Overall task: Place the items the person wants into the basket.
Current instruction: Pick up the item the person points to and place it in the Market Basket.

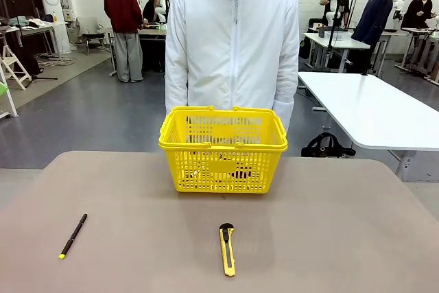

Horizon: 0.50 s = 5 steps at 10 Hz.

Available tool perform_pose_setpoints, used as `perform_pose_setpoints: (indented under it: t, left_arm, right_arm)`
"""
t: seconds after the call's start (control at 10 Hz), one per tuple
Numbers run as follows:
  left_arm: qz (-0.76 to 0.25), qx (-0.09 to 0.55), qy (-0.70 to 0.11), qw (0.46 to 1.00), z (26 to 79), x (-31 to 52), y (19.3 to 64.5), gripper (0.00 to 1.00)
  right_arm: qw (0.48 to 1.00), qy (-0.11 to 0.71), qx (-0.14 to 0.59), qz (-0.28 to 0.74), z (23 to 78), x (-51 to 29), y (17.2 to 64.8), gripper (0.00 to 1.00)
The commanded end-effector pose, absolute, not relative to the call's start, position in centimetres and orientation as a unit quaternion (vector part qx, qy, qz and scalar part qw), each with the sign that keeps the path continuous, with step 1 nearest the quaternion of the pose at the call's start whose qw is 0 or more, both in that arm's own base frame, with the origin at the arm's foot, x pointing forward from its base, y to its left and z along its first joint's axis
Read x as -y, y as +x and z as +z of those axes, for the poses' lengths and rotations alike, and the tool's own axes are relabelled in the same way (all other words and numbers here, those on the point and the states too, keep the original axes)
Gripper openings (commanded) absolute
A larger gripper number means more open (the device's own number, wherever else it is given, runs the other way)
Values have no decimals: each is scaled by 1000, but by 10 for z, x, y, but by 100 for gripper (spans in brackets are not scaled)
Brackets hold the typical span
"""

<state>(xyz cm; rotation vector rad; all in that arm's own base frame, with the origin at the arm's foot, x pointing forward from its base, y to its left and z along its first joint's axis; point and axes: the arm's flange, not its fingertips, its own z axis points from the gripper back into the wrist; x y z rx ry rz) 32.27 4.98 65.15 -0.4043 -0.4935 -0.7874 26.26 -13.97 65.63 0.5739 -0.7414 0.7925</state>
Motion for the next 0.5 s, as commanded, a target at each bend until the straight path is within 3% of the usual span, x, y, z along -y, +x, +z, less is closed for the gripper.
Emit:
perform_pose_setpoints:
  t: [0.0, 0.4]
  left_arm:
    - [-383, 237, -197, 871, 652, -51, 322, 100]
    - [-383, 237, -197, 871, 652, -51, 322, 100]
  right_arm:
    - [812, 274, 350, 379, 658, 141, 264, 100]
    - [812, 274, 350, 379, 658, 141, 264, 100]
